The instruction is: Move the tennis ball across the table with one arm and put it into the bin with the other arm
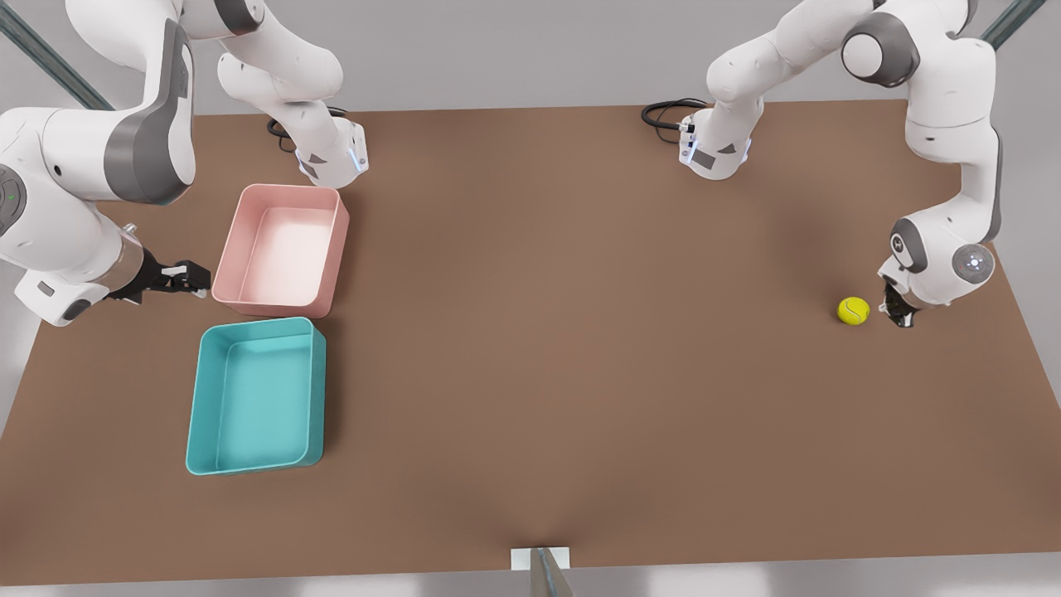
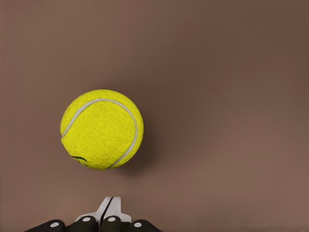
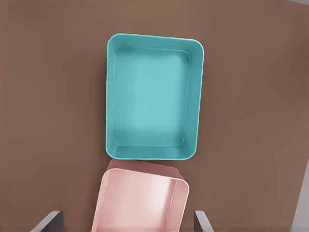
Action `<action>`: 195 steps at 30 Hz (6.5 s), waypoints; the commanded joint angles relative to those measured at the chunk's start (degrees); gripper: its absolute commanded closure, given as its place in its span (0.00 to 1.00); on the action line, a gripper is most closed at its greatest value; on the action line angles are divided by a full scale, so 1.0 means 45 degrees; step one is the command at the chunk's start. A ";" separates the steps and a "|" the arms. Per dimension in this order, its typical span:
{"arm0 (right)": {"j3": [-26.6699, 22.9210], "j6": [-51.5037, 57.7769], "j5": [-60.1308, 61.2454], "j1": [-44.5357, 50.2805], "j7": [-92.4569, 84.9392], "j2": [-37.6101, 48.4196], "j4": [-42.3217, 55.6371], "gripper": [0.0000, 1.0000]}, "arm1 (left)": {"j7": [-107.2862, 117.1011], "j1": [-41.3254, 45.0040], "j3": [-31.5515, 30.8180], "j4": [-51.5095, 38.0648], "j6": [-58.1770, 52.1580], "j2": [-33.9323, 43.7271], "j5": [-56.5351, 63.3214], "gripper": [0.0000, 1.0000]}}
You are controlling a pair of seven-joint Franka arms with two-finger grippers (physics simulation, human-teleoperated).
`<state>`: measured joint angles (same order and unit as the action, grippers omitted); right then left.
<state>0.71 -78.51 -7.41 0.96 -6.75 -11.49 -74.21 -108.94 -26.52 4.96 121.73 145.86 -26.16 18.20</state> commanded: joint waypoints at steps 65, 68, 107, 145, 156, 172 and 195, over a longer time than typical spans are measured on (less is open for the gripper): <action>0.0077 -0.9760 0.0358 0.6485 -0.4378 0.3608 -1.4251 0.00 | 2.7608 0.7573 -0.0223 -0.9728 -1.5734 0.2553 -0.5431 0.00; 0.0682 -1.0835 0.0338 0.6797 -0.5746 0.3589 -1.5267 0.00 | 2.7608 0.7514 -0.0242 -0.9728 -1.5910 0.2552 -0.5431 0.00; 0.0663 -1.3257 -0.2982 0.5723 -0.9360 0.3237 -1.9232 0.00 | 2.8272 0.7573 -0.0906 -1.1583 -1.5910 0.1244 -0.6173 0.00; 0.0370 -1.4077 -0.3646 0.5391 -0.6820 0.2241 -1.9857 0.00 | 2.8213 0.7612 -0.0906 -1.1563 -1.5891 0.1088 -0.6134 0.00; -0.0431 -1.4468 -0.4506 0.5469 -0.6723 0.1733 -1.9682 0.00 | 2.8213 0.7592 -0.0906 -1.1544 -1.5871 0.1068 -0.6134 0.00; -0.0373 -1.4468 -0.4564 0.5626 -0.6352 0.1421 -1.9174 0.45 | 2.8213 0.7592 -0.0926 -1.1544 -1.5891 0.1068 -0.6134 0.00; -0.0821 -1.1480 0.0201 0.1836 -0.7894 0.0484 -1.1050 0.45 | 2.8799 0.8139 -0.0945 -1.2188 -1.4953 0.0717 -0.5528 0.00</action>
<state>-2.74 -135.18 -9.31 8.98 -39.83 -8.81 -125.47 18.86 9.96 0.70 66.93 76.01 -22.93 -7.75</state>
